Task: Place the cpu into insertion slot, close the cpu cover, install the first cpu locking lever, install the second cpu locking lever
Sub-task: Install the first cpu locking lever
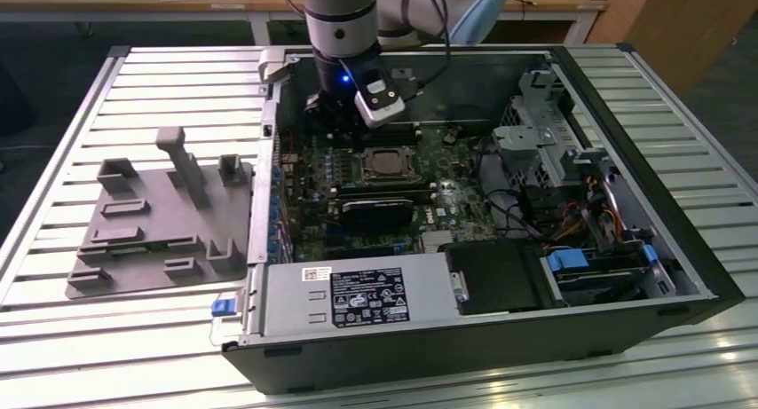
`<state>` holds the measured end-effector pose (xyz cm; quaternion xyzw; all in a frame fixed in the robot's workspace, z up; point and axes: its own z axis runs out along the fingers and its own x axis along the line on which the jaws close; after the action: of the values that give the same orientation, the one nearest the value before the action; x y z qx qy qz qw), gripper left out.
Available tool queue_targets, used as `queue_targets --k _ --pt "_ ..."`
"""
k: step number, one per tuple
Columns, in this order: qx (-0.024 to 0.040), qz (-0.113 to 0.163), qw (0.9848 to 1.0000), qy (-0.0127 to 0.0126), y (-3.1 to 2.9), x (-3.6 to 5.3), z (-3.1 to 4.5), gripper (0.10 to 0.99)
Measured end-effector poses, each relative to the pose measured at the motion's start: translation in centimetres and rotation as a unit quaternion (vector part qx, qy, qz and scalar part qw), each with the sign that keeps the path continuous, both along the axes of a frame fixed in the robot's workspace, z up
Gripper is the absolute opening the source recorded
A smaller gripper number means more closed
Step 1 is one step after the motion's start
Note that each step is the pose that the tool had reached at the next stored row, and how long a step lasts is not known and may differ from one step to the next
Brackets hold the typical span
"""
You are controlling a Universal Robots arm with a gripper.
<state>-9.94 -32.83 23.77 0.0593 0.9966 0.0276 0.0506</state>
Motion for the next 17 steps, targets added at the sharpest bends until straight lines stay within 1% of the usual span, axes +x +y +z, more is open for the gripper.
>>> queue_targets --k 1,5,8,9,11,12,14,17 --pt "0.0 0.0 1.0 -0.0015 0.0 -0.23 0.0 0.102" --pt "0.0 0.0 1.0 -0.0044 0.0 -0.73 0.0 0.102" --pt "0.0019 0.0 1.0 -0.0071 0.0 -1.29 0.0 0.102" --pt "0.0029 0.0 1.0 -0.0078 0.0 -1.45 0.0 0.102" --pt "0.009 0.0 0.9999 -0.0089 0.0 -1.64 -0.01 0.102" --pt "0.0107 0.0 0.9999 -0.0093 0.0 -1.66 0.02 0.102" --pt "0.0123 0.0 0.9999 -0.0105 0.0 -1.68 0.28 0.102" --pt "0.0135 0.0 0.9998 -0.0123 0.0 -1.68 0.9 0.102"
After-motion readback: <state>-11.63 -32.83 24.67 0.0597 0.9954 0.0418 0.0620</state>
